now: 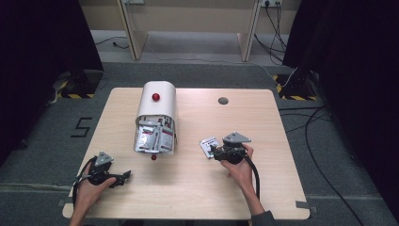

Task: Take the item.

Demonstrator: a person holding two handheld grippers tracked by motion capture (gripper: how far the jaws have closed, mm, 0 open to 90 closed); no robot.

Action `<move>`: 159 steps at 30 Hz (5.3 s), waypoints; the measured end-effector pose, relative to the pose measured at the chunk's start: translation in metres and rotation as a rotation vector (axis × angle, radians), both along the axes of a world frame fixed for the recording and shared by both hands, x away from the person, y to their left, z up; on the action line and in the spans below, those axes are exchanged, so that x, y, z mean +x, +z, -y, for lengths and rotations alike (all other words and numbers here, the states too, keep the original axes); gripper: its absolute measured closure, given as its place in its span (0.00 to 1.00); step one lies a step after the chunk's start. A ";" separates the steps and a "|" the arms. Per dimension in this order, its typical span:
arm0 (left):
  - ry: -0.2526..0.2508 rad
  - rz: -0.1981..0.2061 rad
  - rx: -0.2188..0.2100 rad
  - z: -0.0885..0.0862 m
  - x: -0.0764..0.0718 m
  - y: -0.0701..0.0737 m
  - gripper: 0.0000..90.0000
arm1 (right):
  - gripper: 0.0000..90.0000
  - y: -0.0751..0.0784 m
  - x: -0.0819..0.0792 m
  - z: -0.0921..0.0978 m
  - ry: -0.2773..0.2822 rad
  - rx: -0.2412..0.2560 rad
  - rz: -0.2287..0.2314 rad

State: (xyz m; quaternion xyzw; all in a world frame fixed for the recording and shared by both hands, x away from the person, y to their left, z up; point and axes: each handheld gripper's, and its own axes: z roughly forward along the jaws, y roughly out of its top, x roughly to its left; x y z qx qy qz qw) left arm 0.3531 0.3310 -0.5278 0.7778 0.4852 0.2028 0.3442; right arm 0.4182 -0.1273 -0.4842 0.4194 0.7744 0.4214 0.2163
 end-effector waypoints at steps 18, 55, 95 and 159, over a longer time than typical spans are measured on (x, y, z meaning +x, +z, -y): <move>0.001 0.000 0.001 0.000 0.000 0.000 0.00 | 0.39 0.007 -0.023 0.020 -0.010 0.033 -0.004; 0.000 0.000 0.001 0.000 0.000 0.000 0.00 | 0.24 -0.002 -0.062 0.053 -0.025 0.021 -0.024; 0.000 0.000 0.001 0.000 0.000 0.000 0.00 | 0.18 -0.018 -0.090 0.082 -0.058 0.082 -0.056; 0.001 0.000 0.002 0.000 -0.001 0.000 0.00 | 0.18 -0.046 -0.147 0.115 -0.097 0.012 -0.043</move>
